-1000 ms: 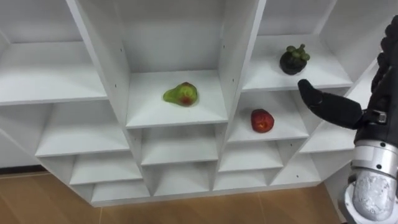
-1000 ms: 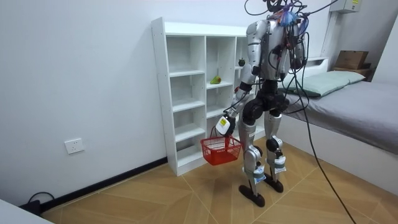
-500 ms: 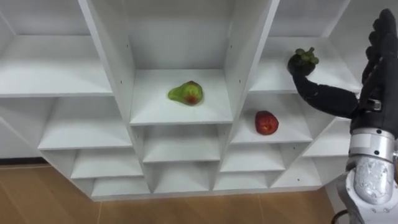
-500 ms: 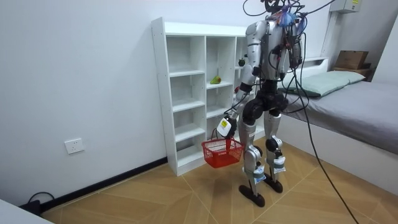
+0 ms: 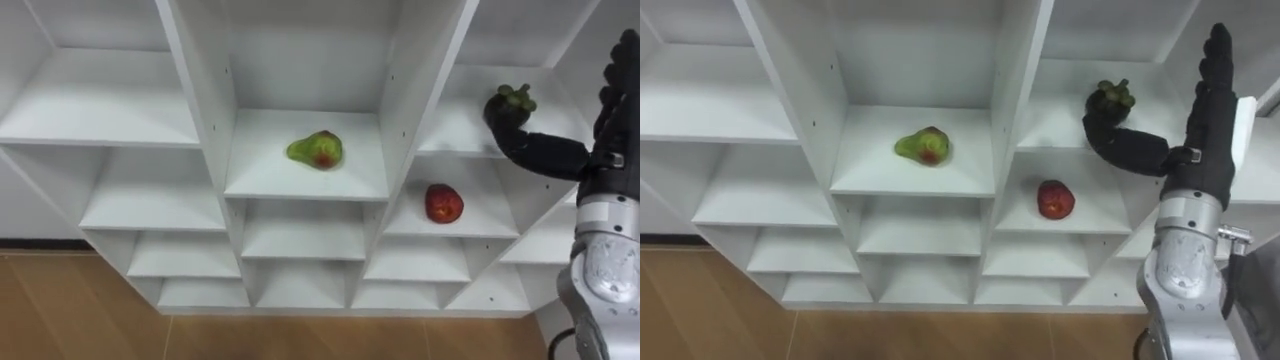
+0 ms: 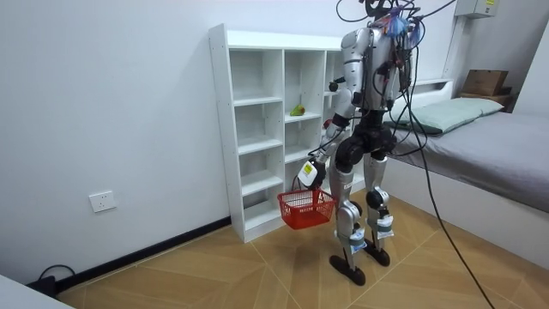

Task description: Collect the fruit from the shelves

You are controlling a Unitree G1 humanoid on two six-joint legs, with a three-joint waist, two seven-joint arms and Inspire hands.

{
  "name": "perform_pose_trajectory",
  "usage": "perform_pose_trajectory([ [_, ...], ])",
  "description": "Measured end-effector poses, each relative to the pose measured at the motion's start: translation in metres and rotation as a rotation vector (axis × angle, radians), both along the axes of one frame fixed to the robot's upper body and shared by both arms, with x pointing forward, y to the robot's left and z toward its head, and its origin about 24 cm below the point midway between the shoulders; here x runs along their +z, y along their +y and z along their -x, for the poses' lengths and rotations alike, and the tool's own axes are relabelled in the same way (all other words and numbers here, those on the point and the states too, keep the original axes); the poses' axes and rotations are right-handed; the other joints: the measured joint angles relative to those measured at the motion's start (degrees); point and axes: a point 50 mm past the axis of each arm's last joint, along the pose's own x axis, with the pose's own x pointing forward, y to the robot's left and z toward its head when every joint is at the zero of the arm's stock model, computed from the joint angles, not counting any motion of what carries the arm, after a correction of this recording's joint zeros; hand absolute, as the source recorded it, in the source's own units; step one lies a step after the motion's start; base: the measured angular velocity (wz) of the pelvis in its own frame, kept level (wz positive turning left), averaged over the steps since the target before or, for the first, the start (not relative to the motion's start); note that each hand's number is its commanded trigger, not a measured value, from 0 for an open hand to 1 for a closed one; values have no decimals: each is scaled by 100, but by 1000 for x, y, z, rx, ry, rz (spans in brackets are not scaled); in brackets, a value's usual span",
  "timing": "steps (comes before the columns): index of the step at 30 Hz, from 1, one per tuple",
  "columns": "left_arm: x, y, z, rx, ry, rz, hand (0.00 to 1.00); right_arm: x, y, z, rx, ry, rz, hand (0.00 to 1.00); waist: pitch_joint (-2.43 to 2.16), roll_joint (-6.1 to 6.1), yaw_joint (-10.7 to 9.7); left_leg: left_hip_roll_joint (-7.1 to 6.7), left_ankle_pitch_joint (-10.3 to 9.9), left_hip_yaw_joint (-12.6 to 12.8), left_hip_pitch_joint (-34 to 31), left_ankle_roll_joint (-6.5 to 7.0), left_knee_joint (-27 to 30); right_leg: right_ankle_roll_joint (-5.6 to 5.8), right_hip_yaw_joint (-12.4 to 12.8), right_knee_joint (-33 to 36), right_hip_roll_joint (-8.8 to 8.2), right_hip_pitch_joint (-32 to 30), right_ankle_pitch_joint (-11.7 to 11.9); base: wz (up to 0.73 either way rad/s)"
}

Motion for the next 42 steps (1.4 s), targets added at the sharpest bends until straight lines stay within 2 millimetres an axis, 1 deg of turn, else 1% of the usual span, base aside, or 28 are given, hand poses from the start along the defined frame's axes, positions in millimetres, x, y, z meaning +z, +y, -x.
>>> perform_pose_trajectory([
  [3, 0, 0, 0, 3, 0, -1, 100, 2, 0, -9, 1, -6, -32, 0, -5, -34, 38, 2, 7, -23, 2, -4, 1, 0, -22, -2, 2, 10, 0, 3],
  [5, 0, 1, 3, 8, 19, -5, 100, 3, -2, -16, 0, -6, -57, 0, 4, -61, 45, 0, 12, -60, 4, -6, 4, 0, -74, -2, 0, 28, 0, 9],
  [7, 0, 1, 5, 9, 29, -6, 100, 3, -4, -19, -6, 2, -60, 0, 2, -82, 53, -2, 17, -88, 6, -8, 5, 0, -106, -3, -3, 31, 0, 10],
  [8, -1, 2, 7, 11, 38, -6, 100, 2, -5, -20, -9, 9, -60, 0, 3, -90, 62, -3, 20, -127, 4, -10, 8, 0, -171, -3, -7, 37, 0, 13],
  [12, -1, 2, 11, 13, 55, -8, 100, 2, -5, -22, -10, 21, -61, 0, 10, -78, 92, -3, 25, -175, -13, -12, 9, 0, -224, -8, -9, 38, 0, 7],
  [13, -1, 2, 12, 13, 56, -8, 100, 2, -5, -24, -11, 24, -60, 0, 12, -70, 134, -3, 26, -180, -20, -13, 9, 0, -237, -8, -9, 36, 0, 5],
  [18, 0, 3, 7, -21, 62, -25, 100, -2, -7, -27, -14, 52, -60, 0, 12, -68, 178, -20, 27, -293, -131, -14, 77, 0, -458, -11, -31, 29, 0, 16],
  [21, 2, 5, 3, -55, 59, -46, 100, -7, -8, -31, -15, 91, -59, 0, 10, -66, 206, -25, 28, -329, -130, -14, 91, 0, -485, -11, -33, 62, 0, 9],
  [24, 3, 5, 2, -64, 60, -53, 100, -10, -9, -33, -10, 111, -61, 0, 5, -60, 275, -33, 29, -337, -127, -11, 98, 0, -480, -11, -38, 74, 0, 2],
  [28, 3, 6, 2, -72, 64, -54, 100, -18, -19, -41, -32, 176, -48, 0, -4, -73, 275, -56, 39, -394, -124, 3, 108, 0, -502, -11, -56, 103, 0, 6],
  [30, 3, 6, 2, -74, 62, -53, 100, -23, -21, -40, -27, 201, -46, 0, -10, -83, 280, -61, 41, -415, -146, 4, 117, 0, -544, -10, -62, 104, 0, 8],
  [32, 3, 5, 1, -77, 62, -45, 100, -27, -23, -40, -20, 227, -41, 0, -14, -88, 272, -82, 48, -488, -176, 13, 161, 1, -632, -9, -83, 105, -1, 15],
  [38, 3, 5, 3, -75, 71, -38, 100, -36, -28, -39, -15, 278, -42, 0, -24, -119, 275, -91, 59, -501, -118, 18, 166, 1, -633, -25, -90, 217, -1, 2],
  [42, 2, 5, 3, -71, 79, -38, 100, -38, -27, -39, 0, 286, -43, 0, -33, -132, 275, -95, 59, -482, -117, 18, 194, 2, -629, -88, -95, 256, -1, 0],
])
